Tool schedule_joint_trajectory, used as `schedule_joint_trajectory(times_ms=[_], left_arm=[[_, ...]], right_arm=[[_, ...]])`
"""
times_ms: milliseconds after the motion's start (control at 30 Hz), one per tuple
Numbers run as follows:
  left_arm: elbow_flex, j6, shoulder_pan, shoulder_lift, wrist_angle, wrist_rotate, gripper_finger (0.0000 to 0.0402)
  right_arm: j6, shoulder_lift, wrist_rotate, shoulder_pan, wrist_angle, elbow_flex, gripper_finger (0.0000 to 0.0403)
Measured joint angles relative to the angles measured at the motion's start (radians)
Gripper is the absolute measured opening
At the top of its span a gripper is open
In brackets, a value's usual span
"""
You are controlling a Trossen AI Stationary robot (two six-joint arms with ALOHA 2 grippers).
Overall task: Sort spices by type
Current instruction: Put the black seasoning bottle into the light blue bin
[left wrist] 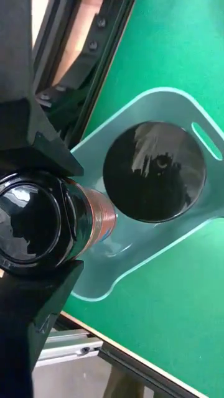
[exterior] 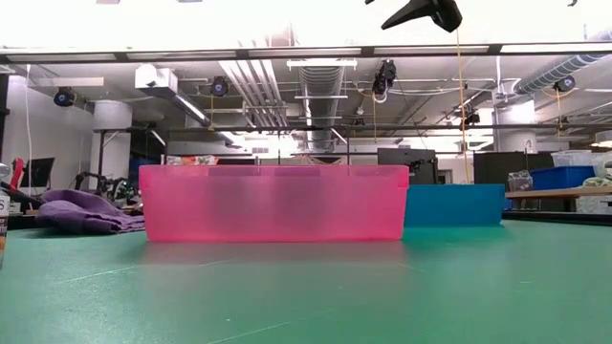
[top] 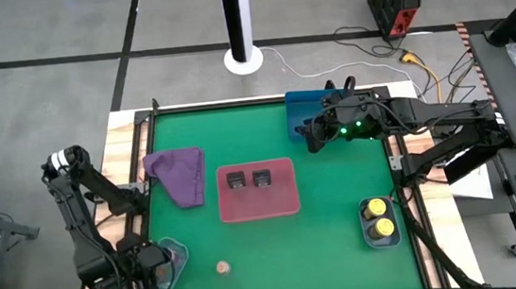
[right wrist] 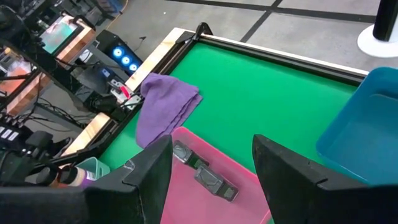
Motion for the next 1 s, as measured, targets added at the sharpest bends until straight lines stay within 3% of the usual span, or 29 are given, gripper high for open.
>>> schedule_joint_trajectory(times_ms=[733, 1000], left_arm=[[-0.061, -0.081, 0.010, 0.028, 0.110, -0.010, 0.0186], [-0.061, -0.078, 0.010, 0.062, 0.110, -0.010, 0.0235]], right_arm=[[-0.028, 0.000, 0.001, 0.000, 0.000, -0.002, 0.0210], [-0.033, 0.000, 0.001, 0.000, 0.000, -0.003, 0.0210]])
